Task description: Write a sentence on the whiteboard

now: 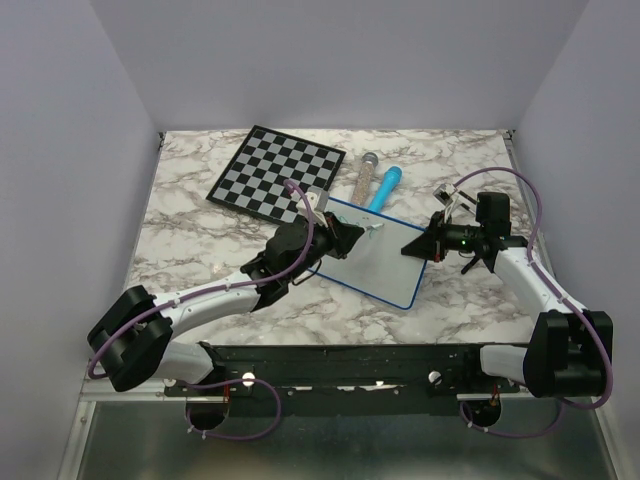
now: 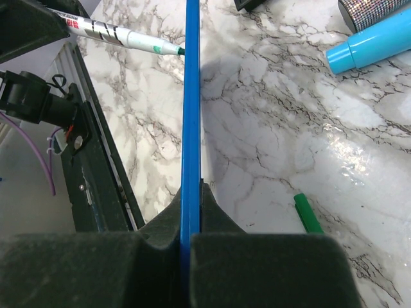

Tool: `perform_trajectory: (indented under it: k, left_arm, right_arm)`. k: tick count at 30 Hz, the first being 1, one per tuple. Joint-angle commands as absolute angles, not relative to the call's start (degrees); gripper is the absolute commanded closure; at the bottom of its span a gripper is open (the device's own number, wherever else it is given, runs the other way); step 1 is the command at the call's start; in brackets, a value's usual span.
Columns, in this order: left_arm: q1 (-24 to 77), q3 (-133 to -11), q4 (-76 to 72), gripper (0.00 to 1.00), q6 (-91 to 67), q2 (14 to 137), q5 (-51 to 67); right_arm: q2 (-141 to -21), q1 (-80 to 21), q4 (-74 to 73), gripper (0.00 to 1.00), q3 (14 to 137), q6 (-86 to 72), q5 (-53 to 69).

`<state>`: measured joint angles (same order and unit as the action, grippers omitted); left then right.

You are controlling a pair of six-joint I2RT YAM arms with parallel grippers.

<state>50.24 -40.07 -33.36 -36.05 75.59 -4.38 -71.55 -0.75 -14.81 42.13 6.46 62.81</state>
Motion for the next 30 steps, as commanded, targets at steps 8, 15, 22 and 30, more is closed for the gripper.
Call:
perform_trajectory:
  k: [8, 15, 22, 30]
  left_arm:
    - [49.83, -39.64, -32.52, 1.00, -36.21, 75.50, -3.25]
    - [50.01, -37.09, -31.91, 1.00, -36.83, 73.57, -3.78]
    - [49.92, -34.72, -31.55, 1.00, -37.79, 72.42, -3.87]
    - [49.92, -33.05, -31.46, 1.00, -38.50, 71.98, -2.90]
  right_arm:
    - [-70.58, -1.05, -13.54, 0.99, 43.68, 7.12, 63.46]
    - [-70.58, -1.05, -13.54, 0.99, 43.59, 7.12, 63.46]
    - [-70.49, -1.05, -13.45, 0.99, 43.59, 7.12, 63.46]
    - [-70.49, -1.05, -13.45, 0.99, 43.59, 7.12, 63.46]
